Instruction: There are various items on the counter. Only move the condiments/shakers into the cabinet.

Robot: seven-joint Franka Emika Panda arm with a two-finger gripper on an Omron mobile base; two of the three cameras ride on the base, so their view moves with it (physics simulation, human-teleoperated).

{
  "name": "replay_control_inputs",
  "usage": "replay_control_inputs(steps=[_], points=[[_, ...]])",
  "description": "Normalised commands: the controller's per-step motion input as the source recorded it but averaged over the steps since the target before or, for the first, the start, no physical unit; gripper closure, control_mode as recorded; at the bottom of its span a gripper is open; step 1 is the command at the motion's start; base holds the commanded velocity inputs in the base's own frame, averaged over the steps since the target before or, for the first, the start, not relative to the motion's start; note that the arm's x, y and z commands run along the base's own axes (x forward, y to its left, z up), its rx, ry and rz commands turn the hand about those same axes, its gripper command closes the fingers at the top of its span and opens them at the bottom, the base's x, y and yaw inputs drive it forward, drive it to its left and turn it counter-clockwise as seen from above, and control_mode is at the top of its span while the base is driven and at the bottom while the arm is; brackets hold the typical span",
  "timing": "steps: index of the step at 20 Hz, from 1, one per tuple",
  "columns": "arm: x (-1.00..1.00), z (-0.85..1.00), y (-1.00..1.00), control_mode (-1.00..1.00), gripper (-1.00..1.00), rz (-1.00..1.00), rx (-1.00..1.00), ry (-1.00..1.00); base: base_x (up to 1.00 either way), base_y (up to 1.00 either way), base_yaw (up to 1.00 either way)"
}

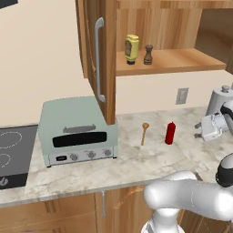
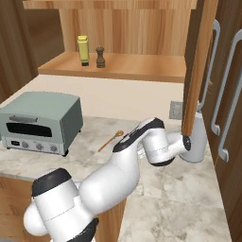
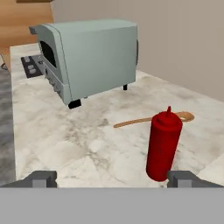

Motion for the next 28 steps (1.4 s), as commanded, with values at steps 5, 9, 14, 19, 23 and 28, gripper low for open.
replay_control_inputs(steps=[5, 9, 14, 19, 23, 28], points=[[0.02, -0.2, 0.02, -1.0, -1.0, 0.13, 0.0, 0.0, 0.0, 0.0, 0.0], [0.04, -0.29, 0.09, -1.0, -1.0, 0.09, 0.0, 0.0, 0.0, 0.0, 0.0], [0.22, -0.17, 0.05, -1.0, -1.0, 0.05, 0.06, 0.0, 0.0, 0.0, 0.0], [0.32, -0.05, 0.09, -1.0, -1.0, 0.02, 0.11, 0.0, 0.0, 0.0, 0.0], [0.13, -0.05, 0.15, -1.0, -1.0, 0.02, 0.05, 0.0, 0.0, 0.0, 0.0], [0.0, -0.05, 0.18, -1.0, -1.0, 0.04, 0.01, 0.01, 0.0, 0.0, 0.0]])
